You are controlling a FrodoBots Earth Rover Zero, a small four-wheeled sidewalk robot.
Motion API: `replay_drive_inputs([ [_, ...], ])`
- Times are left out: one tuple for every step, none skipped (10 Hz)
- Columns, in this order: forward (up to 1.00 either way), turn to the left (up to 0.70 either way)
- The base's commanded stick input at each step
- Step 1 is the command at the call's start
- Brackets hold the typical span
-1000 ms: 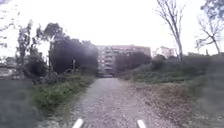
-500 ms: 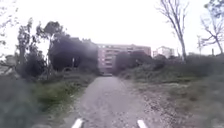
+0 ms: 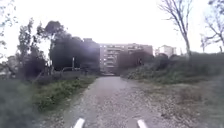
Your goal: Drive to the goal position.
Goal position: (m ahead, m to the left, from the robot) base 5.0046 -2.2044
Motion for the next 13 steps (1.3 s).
replay_drive_inputs([
  [0.5,0.0],
  [0.5,0.0],
  [0.5,0.0],
  [0.5,0.0],
  [0.5,0.0],
  [0.5,0.0],
  [0.5,0.0],
  [0.5,0.0],
  [0.5,0.0],
  [0.5,0.0],
  [0.5,0.0],
  [0.5,0.0],
  [0.5,0.0],
])
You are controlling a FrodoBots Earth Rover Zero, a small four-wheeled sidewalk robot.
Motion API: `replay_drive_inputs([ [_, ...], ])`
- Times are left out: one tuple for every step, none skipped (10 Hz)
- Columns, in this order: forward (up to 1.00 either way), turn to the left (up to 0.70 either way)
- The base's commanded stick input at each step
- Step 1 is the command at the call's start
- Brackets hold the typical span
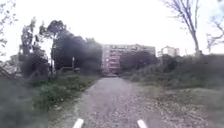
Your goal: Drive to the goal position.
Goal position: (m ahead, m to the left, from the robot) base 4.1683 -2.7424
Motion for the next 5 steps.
replay_drive_inputs([
  [0.5,0.0],
  [0.5,0.0],
  [0.5,0.0],
  [0.5,0.0],
  [0.5,0.0],
])
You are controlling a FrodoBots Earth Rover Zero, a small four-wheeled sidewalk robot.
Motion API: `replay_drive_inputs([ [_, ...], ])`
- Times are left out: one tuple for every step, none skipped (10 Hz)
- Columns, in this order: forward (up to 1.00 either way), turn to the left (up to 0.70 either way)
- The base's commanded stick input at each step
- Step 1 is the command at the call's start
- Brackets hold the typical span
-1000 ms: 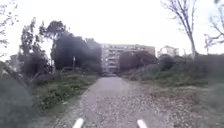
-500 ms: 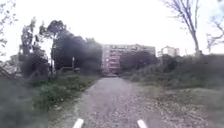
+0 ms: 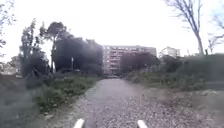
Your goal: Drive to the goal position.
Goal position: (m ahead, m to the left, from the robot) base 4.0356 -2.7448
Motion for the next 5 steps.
replay_drive_inputs([
  [0.5,0.0],
  [0.5,0.01],
  [0.5,0.07],
  [0.5,0.12],
  [0.5,0.17],
])
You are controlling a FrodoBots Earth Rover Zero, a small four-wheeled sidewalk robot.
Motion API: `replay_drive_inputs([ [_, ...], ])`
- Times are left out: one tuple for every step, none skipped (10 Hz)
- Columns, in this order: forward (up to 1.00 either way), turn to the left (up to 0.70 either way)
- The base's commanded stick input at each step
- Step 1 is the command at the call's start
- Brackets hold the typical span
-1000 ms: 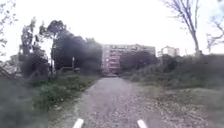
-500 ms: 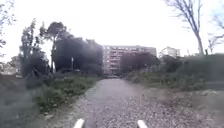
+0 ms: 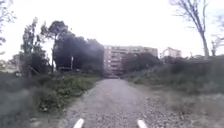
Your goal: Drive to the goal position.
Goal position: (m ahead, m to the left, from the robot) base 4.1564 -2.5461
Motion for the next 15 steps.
replay_drive_inputs([
  [0.5,0.2],
  [0.5,0.06],
  [0.5,0.0],
  [0.5,0.0],
  [0.5,0.0],
  [0.5,0.0],
  [0.5,0.0],
  [0.5,0.0],
  [0.5,0.0],
  [0.5,0.0],
  [0.5,0.0],
  [0.5,0.0],
  [0.5,0.0],
  [0.5,0.0],
  [0.5,0.0],
])
